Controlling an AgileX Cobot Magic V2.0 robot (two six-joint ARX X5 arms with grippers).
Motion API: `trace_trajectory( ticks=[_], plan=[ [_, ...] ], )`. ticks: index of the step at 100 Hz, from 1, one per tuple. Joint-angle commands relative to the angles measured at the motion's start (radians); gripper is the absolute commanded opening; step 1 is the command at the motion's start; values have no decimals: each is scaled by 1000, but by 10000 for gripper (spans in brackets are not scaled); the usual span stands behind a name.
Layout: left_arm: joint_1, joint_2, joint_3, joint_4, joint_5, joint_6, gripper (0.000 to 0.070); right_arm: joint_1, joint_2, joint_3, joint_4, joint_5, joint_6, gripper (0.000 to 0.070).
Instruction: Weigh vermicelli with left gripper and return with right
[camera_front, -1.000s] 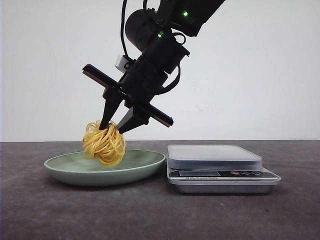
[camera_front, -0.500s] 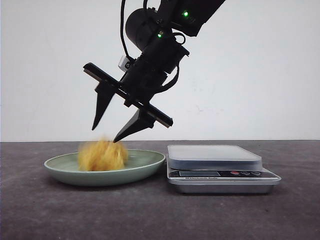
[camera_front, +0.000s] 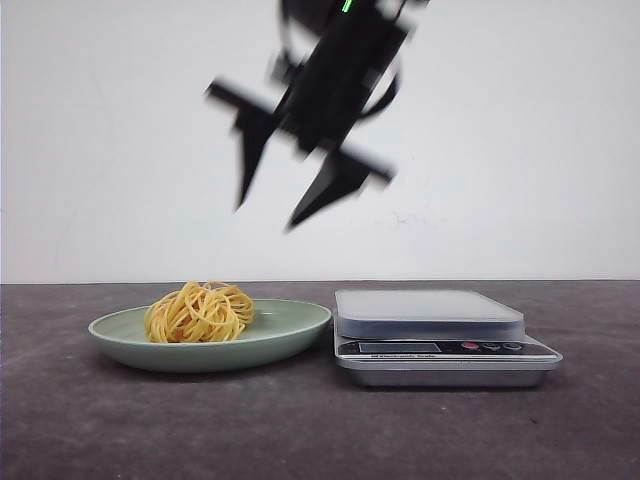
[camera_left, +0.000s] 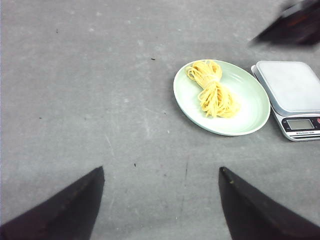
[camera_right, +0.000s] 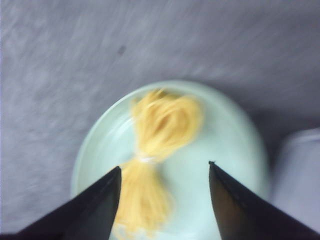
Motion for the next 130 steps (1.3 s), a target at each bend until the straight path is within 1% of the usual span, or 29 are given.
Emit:
trace_trajectory(
  ticks=[1, 16, 24, 44, 63, 70, 78, 92, 104, 107, 110, 112, 114, 118, 121, 125, 130],
  plan=[
    [-6, -2, 11, 16, -6, 7, 425, 0, -54, 21, -65, 70, -146, 344],
    [-6, -2, 11, 23, -5, 6, 425, -3, -236, 21, -217, 226, -272, 343],
    [-6, -2, 11, 30, -5, 6, 425, -2, -338, 21, -292, 310, -308, 344],
    [-6, -2, 11, 35, -5, 6, 425, 5, -586, 21, -459, 394, -333, 343],
    [-6, -2, 11, 38, -5, 6, 425, 39, -799, 9, -603, 402, -332, 344],
    [-6, -2, 11, 46, -5, 6, 425, 62, -875, -10, -641, 402, -316, 344],
    [-6, -2, 11, 63, -5, 6, 425, 90, -960, -43, -672, 402, -276, 344],
    [-6, -2, 11, 95, -5, 6, 425, 129, -1116, -125, -676, 382, -222, 343],
    [-6, -2, 11, 109, -5, 6, 424, 135, -1224, -211, -662, 382, -210, 341],
    [-6, -2, 11, 113, -5, 6, 424, 135, -1244, -233, -659, 383, -205, 325],
    [-6, -2, 11, 116, -5, 6, 419, 135, -1263, -256, -657, 383, -199, 284],
    [-6, -2, 11, 117, -5, 6, 407, 135, -1274, -270, -657, 382, -196, 231],
    [-6, -2, 11, 119, -5, 6, 374, 135, -1284, -285, -657, 382, -196, 160],
    [-6, -2, 11, 119, -5, 6, 268, 135, -1299, -313, -656, 382, -193, 0],
    [-6, -2, 11, 119, -5, 6, 161, 135, -1309, -333, -655, 382, -193, 4],
    [-6, -2, 11, 119, -5, 6, 1, 135, -1317, -356, -655, 382, -193, 7],
    [-6, -2, 11, 119, -5, 7, 10, 135, -1321, -378, -655, 382, -188, 7]
  ],
)
